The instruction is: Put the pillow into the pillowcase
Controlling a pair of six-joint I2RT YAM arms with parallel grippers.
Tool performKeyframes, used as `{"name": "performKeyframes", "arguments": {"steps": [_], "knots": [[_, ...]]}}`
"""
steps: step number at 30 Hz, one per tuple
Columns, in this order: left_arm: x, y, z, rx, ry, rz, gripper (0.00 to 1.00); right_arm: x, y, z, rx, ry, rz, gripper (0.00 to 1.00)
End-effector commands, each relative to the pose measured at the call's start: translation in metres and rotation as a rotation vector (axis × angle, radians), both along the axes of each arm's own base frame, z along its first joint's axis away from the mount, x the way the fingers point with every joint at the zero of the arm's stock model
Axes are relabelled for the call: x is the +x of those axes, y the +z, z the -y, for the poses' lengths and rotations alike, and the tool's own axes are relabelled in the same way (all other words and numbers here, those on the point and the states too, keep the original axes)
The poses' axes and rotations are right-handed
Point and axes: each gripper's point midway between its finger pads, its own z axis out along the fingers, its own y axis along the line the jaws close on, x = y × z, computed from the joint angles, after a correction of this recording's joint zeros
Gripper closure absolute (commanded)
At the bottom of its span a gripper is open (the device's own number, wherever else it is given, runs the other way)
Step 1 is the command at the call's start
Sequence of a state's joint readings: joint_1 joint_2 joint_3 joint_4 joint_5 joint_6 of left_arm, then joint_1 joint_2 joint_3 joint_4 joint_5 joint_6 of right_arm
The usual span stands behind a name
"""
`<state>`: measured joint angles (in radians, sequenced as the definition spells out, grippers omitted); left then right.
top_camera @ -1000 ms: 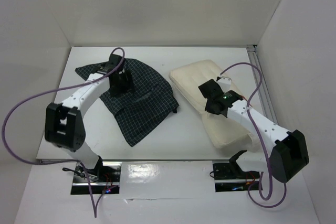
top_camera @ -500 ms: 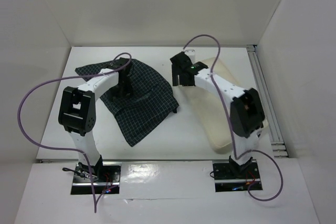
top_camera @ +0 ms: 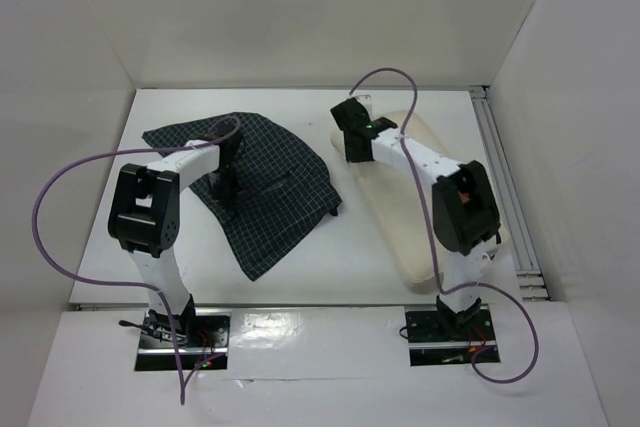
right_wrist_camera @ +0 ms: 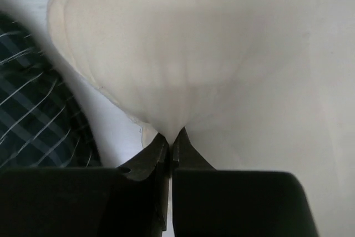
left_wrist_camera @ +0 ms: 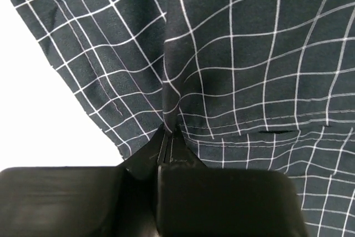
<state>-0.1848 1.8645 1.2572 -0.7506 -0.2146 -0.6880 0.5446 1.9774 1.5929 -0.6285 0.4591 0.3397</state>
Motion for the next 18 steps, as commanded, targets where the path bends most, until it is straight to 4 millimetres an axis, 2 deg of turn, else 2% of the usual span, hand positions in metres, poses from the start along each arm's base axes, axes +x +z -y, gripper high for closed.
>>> {"name": "performKeyframes", "arguments": {"steps": [1,3,4,5,7,8,10,11,14,15,16,18], "knots": [[0.011,0.024,0.008,-0.041,-0.01,0.067,1.0,-0.014,0.109,-0.014,0.202,0.117,0.237,1.0],[0.009,0.029,0.011,-0.043,-0.019,0.076,1.0,-0.036,0.131,-0.022,0.255,0.185,0.281,1.0],[0.008,0.033,0.011,-0.044,-0.019,0.079,1.0,-0.058,0.144,-0.019,0.275,0.233,0.299,1.0],[0.008,0.033,0.01,-0.042,-0.028,0.078,1.0,-0.074,0.15,-0.027,0.29,0.271,0.311,1.0],[0.006,0.036,0.01,-0.042,-0.028,0.078,1.0,-0.102,0.156,-0.032,0.305,0.335,0.317,1.0],[0.009,0.038,0.01,-0.043,-0.028,0.087,1.0,-0.131,0.157,-0.041,0.345,0.413,0.311,1.0],[0.006,0.041,0.007,-0.025,-0.025,0.084,1.0,-0.163,0.154,-0.057,0.397,0.528,0.301,1.0],[0.003,0.045,0.007,-0.029,-0.003,0.086,1.0,-0.195,0.141,-0.07,0.434,0.617,0.262,1.0],[-0.003,0.054,0.0,-0.024,0.021,0.105,1.0,-0.239,0.109,-0.091,0.454,0.752,0.158,1.0],[-0.007,0.056,0.0,-0.028,0.035,0.113,1.0,-0.262,0.081,-0.106,0.443,0.818,0.059,1.0],[-0.011,0.058,0.0,-0.032,0.049,0.119,1.0,-0.274,0.065,-0.107,0.417,0.833,-0.012,0.93],[-0.024,0.064,-0.012,-0.036,0.092,0.131,1.0,-0.287,0.041,-0.111,0.36,0.844,-0.122,0.56]]}}
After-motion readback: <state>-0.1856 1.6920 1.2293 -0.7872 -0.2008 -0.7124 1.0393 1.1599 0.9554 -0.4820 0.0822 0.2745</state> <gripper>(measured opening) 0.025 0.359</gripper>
